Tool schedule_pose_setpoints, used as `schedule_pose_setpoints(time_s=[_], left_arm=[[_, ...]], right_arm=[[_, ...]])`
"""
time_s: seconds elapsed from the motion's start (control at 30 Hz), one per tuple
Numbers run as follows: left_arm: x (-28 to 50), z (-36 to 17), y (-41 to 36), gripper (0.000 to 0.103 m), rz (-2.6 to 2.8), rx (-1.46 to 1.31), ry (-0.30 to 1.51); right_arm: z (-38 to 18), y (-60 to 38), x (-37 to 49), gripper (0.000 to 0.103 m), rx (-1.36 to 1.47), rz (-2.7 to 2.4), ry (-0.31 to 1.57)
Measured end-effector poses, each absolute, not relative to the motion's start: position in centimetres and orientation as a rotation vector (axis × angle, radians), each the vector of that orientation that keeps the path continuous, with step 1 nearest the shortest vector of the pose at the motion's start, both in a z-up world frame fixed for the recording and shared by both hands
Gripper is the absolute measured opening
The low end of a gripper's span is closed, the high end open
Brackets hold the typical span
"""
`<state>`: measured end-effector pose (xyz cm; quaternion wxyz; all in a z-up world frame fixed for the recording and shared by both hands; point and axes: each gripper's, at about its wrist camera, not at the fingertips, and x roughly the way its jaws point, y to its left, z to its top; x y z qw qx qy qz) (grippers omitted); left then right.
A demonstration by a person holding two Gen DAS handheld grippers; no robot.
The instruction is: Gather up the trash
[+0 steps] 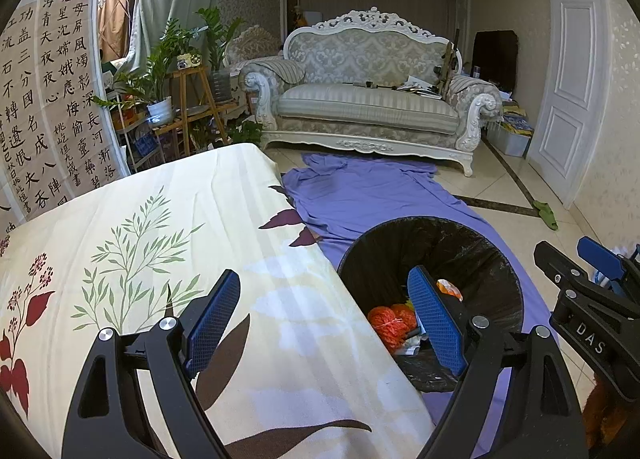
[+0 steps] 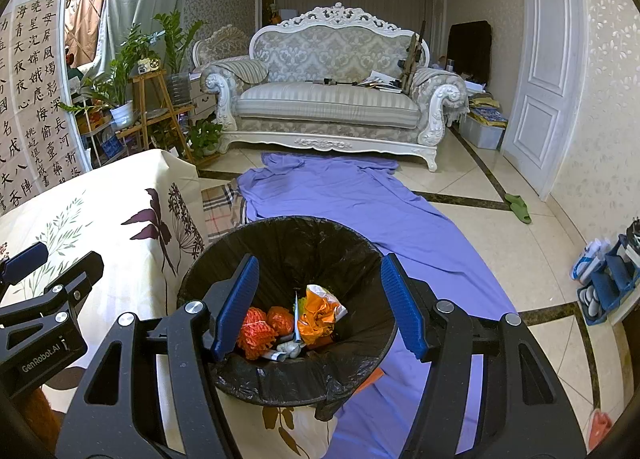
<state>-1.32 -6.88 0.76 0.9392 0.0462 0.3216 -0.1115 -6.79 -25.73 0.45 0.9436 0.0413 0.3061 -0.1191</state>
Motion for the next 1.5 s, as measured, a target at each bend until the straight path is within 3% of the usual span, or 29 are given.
schedule_pose_setpoints(time_s=[1.5], left_arm=[[-0.7, 0.8, -6.7, 0.083, -0.218, 0.074, 0.654]], right_arm=[[0.7, -25.0, -7.2, 0.062, 0.07, -0.207, 0.636]])
